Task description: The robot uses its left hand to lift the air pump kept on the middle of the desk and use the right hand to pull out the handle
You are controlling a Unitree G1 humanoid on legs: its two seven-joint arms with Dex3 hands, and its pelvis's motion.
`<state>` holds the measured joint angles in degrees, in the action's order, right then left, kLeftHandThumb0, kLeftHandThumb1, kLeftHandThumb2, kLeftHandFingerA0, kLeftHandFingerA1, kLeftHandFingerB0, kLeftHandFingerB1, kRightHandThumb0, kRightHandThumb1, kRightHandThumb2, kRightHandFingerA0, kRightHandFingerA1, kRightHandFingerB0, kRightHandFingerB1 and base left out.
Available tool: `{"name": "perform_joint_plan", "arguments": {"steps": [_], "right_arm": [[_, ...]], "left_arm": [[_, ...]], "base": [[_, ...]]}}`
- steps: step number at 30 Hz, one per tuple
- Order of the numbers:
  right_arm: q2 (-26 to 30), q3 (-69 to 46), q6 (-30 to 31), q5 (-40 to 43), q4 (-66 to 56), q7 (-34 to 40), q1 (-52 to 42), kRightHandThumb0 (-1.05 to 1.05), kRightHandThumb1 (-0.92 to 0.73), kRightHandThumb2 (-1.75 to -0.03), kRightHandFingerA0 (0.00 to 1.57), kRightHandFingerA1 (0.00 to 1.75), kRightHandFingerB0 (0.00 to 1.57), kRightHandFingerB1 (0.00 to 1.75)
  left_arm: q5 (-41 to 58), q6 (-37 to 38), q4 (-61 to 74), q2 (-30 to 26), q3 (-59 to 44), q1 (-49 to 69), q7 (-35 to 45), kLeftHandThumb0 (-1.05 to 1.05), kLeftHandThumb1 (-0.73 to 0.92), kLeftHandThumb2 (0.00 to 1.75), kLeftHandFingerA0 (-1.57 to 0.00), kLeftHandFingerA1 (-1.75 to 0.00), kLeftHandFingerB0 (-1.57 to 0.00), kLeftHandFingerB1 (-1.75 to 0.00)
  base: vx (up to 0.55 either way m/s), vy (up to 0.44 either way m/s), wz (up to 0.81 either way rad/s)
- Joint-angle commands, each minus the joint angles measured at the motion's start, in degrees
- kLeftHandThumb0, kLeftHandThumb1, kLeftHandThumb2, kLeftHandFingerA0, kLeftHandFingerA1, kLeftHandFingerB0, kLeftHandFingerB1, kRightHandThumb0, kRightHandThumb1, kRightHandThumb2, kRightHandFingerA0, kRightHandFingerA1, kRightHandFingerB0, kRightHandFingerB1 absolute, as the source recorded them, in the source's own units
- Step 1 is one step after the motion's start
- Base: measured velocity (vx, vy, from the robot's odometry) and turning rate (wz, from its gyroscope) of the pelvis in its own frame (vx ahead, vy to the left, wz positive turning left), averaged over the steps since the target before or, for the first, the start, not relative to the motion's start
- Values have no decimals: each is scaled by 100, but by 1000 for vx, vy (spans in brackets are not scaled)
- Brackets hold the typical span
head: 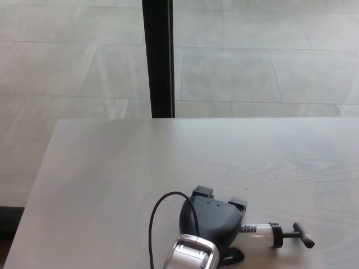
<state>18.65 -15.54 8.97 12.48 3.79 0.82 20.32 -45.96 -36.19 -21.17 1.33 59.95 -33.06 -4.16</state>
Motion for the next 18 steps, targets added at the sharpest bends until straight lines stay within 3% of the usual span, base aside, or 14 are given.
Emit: {"name": "perform_joint_plan", "arguments": {"steps": [1,2,3,5,7,8,9,10,11,14,15,16,17,18], "right_arm": [[37,-73,120,-131,-79,87,66,-63,-78,-62,76,91,74,55],[39,-86,129,-128,-62,87,69,-60,-78,-63,76,92,73,55],[62,-73,134,-182,-35,105,97,-61,-78,-63,76,91,72,54],[87,-78,133,-226,4,102,118,-58,-79,-62,76,92,72,55],[82,-84,135,-241,41,103,166,-58,-79,-62,76,92,72,55],[74,-112,194,-217,39,112,168,-57,-79,-62,75,94,72,55],[71,-135,194,-207,60,109,156,-55,-80,-62,75,95,71,56],[63,-141,193,-209,69,109,162,-55,-80,-62,75,95,71,56],[61,-160,180,-223,67,117,135,-55,-79,-64,75,95,71,57],[45,-168,211,-255,-16,153,83,-56,-79,-63,76,93,71,56],[57,-159,219,-266,-26,138,63,-56,-79,-63,75,93,71,55],[61,-156,223,-271,-31,132,55,-56,-79,-63,75,93,71,55],[61,-154,192,-280,-27,121,51,-56,-79,-63,75,94,70,55],[67,-146,119,-292,-14,77,40,-56,-79,-63,75,95,70,55]], "left_arm": [[-232,405,-271,78,-192,386,-691,-53,71,61,-81,-111,-28,-49],[-347,459,-295,6,-139,414,-751,-48,68,60,-91,-112,-33,-51],[-461,400,-293,-67,-92,419,-664,-39,62,62,-95,-124,-35,-53],[-544,503,-327,-196,-68,470,-600,-25,59,66,-86,-146,-37,-54],[-563,555,-319,-242,-114,458,-477,-25,59,66,-86,-146,-37,-54],[-701,606,-391,-331,-15,449,-417,-23,57,64,-85,-147,-47,-58],[-645,715,-387,-423,-46,539,-384,-25,51,68,-89,-133,-69,-67],[-660,745,-388,-437,-68,550,-370,-25,51,68,-89,-133,-69,-67],[-768,521,-294,-523,38,535,176,-20,54,56,-83,-109,-78,-63],[-752,424,-279,-571,-3,622,384,-23,68,58,-82,-100,-68,-60],[-625,490,-273,-555,-145,739,204,-22,70,63,-79,-125,-64,-63],[-580,522,-268,-547,-212,795,133,-22,70,63,-79,-125,-64,-63],[-616,516,-273,-547,-227,816,94,-25,76,67,-78,-143,-67,-67],[-650,586,-300,-557,-305,889,-122,-26,75,69,-82,-145,-66,-69]], "base": [[0,0,0],[0,0,0],[0,0,0],[0,0,0],[0,0,0],[0,0,0],[0,0,0],[0,0,0],[0,0,0],[0,0,0],[0,0,0],[0,0,0],[0,0,0],[0,0,0]]}}
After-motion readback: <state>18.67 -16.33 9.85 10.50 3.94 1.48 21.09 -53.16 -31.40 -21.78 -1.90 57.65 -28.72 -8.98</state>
